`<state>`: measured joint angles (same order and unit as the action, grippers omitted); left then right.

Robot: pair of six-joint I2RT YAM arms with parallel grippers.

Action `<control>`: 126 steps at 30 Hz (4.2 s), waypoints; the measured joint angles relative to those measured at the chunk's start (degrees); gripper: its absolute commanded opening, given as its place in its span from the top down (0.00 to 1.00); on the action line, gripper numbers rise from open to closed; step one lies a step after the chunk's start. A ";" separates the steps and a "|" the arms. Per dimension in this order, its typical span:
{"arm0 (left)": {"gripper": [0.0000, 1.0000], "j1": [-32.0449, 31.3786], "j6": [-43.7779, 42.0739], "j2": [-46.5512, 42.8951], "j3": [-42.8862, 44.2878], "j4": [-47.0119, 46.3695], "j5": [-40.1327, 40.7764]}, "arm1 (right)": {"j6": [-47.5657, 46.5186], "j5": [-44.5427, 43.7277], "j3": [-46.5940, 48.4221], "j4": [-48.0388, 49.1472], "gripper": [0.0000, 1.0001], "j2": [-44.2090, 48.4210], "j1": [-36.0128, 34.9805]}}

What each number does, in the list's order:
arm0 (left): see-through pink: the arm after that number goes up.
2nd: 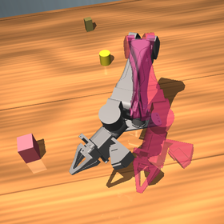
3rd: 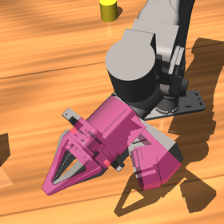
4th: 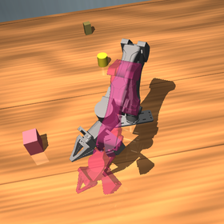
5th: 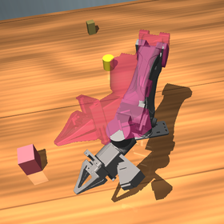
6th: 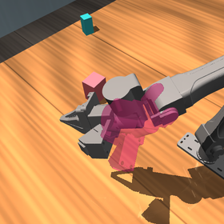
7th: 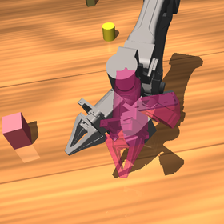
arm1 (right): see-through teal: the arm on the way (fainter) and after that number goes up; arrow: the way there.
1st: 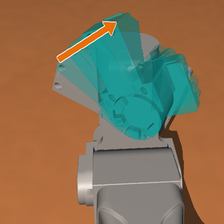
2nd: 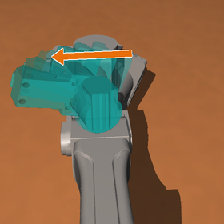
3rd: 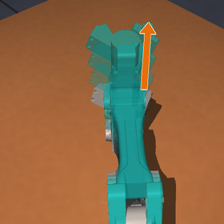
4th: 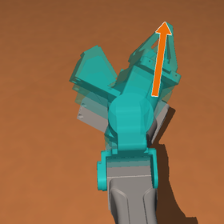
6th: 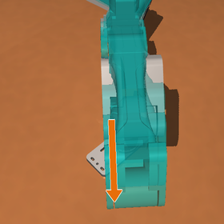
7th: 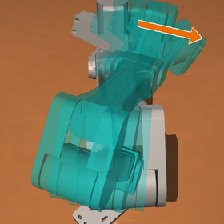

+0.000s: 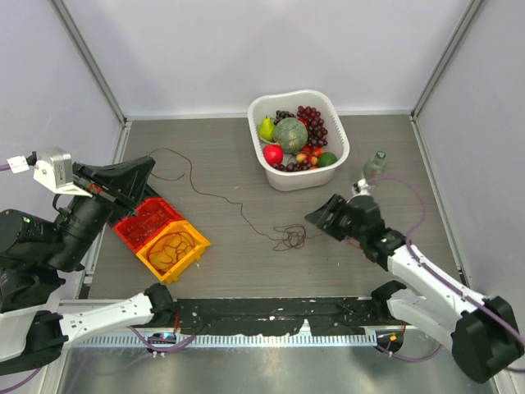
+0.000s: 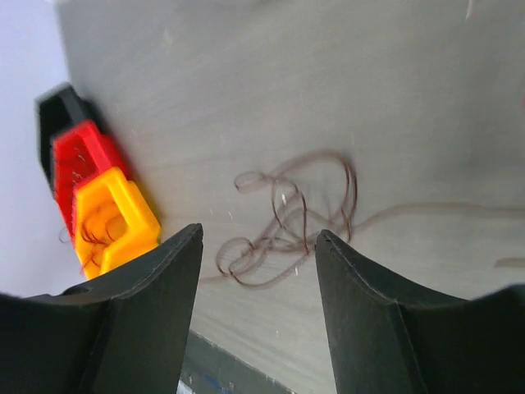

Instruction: Untangle the cables

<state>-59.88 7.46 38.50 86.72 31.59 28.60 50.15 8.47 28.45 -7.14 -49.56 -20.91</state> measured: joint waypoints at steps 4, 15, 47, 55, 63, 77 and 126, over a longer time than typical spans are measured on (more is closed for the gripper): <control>1.00 0.00 0.26 0.00 0.00 0.15 -0.42 | 9.90 -5.05 -4.83 0.87 0.38 -3.34 -11.61; 1.00 0.00 1.11 -0.33 1.05 1.44 -1.75 | 31.45 -13.29 -14.10 19.06 0.36 -11.32 -13.94; 1.00 0.00 -1.73 -0.13 9.51 4.35 -2.73 | -11.82 -5.68 -2.45 14.36 0.36 -8.79 -18.78; 1.00 0.00 -1.68 -0.13 9.51 4.87 -2.71 | -24.79 3.45 -0.39 10.03 0.45 -9.77 -19.12; 1.00 0.00 -1.68 -0.13 9.53 5.62 -2.69 | -29.33 5.44 0.33 8.52 0.72 -14.08 -19.65; 1.00 0.00 -1.88 -0.13 9.60 5.73 -1.05 | -26.25 0.35 0.39 14.95 0.99 -19.61 -20.41; 0.99 0.00 12.35 13.49 -19.58 14.21 -12.44 | -22.12 -3.23 -1.31 -3.04 0.84 -1.75 3.02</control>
<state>-59.88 19.81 51.99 67.13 45.80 16.16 28.03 5.23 27.14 -10.17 -51.31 -17.89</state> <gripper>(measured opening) 0.008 0.161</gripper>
